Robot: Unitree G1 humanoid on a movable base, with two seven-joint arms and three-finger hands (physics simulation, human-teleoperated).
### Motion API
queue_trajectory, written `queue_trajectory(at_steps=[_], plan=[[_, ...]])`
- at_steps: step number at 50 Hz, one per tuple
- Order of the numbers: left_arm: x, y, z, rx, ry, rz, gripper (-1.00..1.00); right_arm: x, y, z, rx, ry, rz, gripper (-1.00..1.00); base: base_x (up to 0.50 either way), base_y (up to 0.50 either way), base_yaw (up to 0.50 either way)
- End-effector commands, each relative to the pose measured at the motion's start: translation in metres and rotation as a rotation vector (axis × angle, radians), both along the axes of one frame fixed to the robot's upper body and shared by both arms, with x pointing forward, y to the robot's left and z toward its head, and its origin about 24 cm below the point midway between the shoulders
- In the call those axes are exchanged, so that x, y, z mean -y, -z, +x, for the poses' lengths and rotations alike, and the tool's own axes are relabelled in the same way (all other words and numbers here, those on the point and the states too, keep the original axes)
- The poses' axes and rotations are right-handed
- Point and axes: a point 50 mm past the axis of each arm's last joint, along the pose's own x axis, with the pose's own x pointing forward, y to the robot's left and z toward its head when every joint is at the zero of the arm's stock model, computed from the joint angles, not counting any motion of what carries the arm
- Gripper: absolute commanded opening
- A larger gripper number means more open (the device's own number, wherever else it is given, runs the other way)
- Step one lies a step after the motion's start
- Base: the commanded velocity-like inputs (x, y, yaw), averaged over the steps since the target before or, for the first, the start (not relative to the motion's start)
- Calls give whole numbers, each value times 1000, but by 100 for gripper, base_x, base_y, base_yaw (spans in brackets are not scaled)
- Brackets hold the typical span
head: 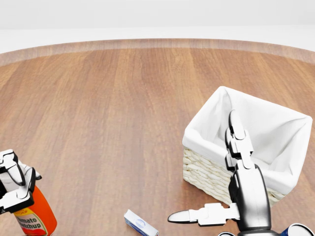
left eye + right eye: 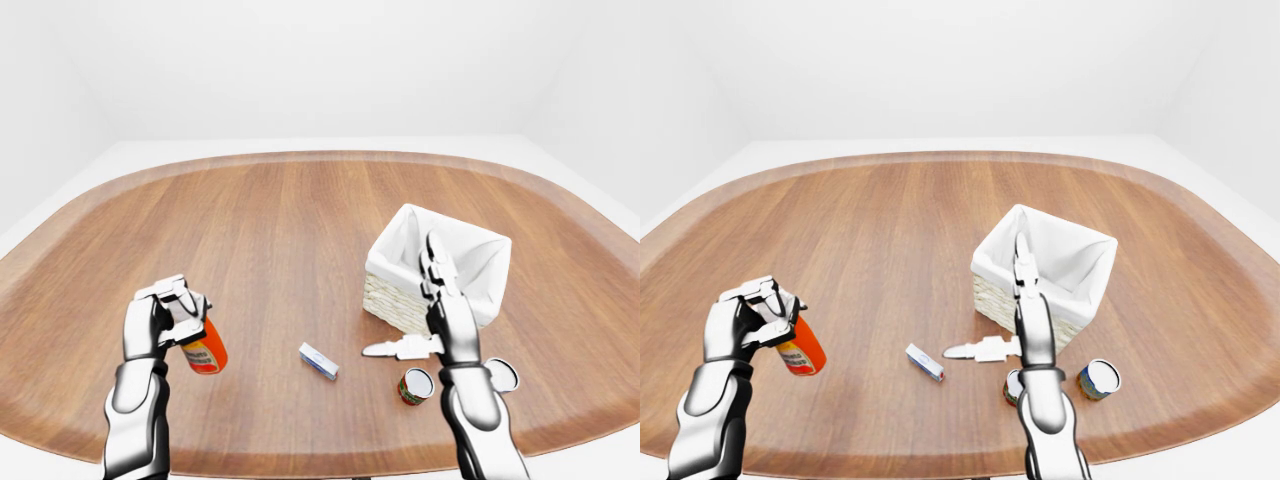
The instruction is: Pick up the ketchup, and put it in the basket.
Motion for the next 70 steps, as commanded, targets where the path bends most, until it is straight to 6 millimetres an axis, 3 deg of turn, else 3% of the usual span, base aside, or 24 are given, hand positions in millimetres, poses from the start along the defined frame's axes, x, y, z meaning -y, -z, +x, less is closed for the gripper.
queue_trajectory(at_steps=[1, 37, 55, 70], plan=[[18, -21, 4, 58, 21, 46, -91, -1, 2, 0, -5, -2, 0, 100, 0, 0, 0], [78, -62, 19, 184, 181, 75, -91, 0, 4, 1, -8, 6, 4, 100, 0, 0, 0], [109, -91, 16, 314, 273, 114, -91, 1, 5, 0, -9, 11, 10, 100, 0, 0, 0], [140, -118, 1, 452, 363, 132, -91, 2, 5, 0, -8, 13, 12, 100, 0, 0, 0]])
